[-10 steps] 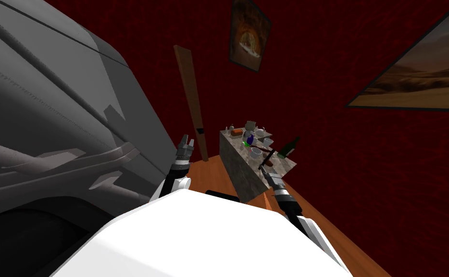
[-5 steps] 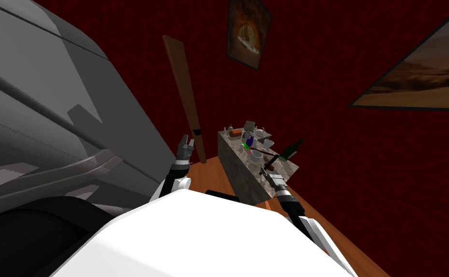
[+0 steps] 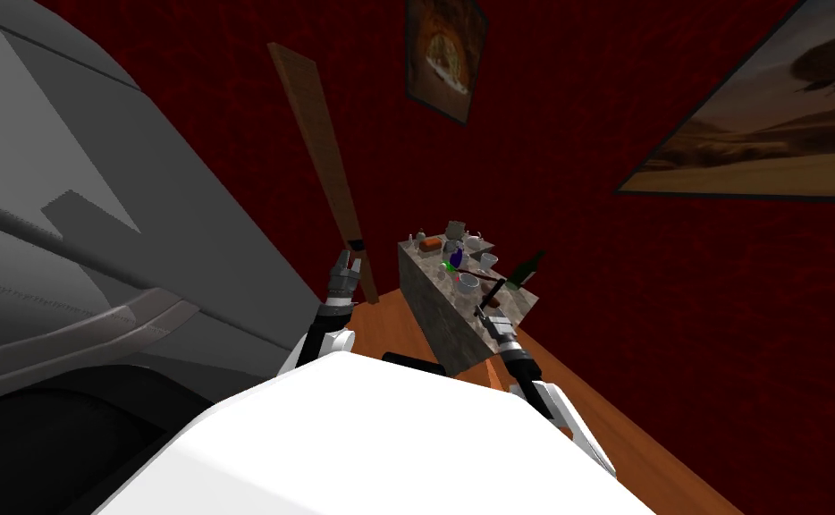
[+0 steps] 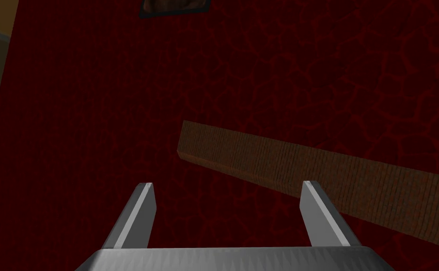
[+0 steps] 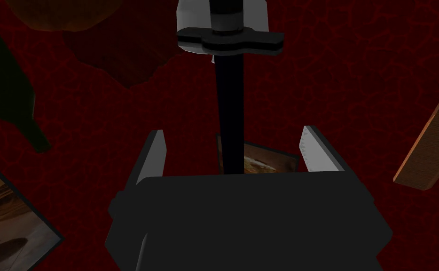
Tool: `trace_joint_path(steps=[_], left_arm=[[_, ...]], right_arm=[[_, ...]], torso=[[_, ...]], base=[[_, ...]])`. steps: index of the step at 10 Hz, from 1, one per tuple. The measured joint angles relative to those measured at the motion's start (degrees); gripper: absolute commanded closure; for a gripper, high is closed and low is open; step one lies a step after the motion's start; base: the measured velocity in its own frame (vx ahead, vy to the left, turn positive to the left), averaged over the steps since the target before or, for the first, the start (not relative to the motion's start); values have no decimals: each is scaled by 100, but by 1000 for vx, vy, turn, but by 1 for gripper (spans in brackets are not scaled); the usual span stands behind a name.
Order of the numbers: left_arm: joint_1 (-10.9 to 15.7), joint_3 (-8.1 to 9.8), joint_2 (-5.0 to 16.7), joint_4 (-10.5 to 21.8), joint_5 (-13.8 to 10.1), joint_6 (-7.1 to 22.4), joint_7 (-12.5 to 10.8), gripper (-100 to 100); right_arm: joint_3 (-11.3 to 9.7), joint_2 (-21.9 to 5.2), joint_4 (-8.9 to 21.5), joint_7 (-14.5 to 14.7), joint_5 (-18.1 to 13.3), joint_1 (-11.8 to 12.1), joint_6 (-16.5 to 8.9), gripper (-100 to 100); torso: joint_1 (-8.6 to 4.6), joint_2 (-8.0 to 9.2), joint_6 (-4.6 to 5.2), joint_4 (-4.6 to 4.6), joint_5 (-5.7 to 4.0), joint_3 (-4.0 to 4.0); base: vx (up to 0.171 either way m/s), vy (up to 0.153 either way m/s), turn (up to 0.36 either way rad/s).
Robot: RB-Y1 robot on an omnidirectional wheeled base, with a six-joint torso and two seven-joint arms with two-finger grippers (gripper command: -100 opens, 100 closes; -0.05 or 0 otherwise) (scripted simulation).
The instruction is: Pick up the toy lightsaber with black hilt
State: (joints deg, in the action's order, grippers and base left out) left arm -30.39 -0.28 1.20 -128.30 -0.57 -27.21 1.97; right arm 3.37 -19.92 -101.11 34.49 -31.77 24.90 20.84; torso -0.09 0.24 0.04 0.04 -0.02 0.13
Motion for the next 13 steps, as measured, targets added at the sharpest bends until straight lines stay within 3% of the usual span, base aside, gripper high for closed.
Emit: trace_joint_path(steps=[6,7,9,11,13], left_arm=[[1,-1,0,0,0,0,0,0],[1,-1,0,0,0,0,0,0],[1,-1,0,0,0,0,0,0],[1,-1,0,0,0,0,0,0],[1,-1,0,0,0,0,0,0]], right_arm=[[-274,131,1074,53,-10,-1016,72,-100],[-278,122,1150,47,-7,-1166,68,-100],[-478,198,1480,60,-25,-1535,50,-100],[-500,246,1727,88,-34,-1832,63,-100],[-710,359,1939,136,-64,-2085,49,-100]], torso=[[4,-15,-8,-1,2,-7],[5,-22,-8,-3,3,-11],[0,-5,-7,0,1,-2],[8,-21,-7,-3,3,-10],[0,-7,-6,0,1,-3]], base=[[-26,-8,-59],[-48,-28,-276],[-48,-10,-84],[-20,-13,-148],[-43,-12,-72]])
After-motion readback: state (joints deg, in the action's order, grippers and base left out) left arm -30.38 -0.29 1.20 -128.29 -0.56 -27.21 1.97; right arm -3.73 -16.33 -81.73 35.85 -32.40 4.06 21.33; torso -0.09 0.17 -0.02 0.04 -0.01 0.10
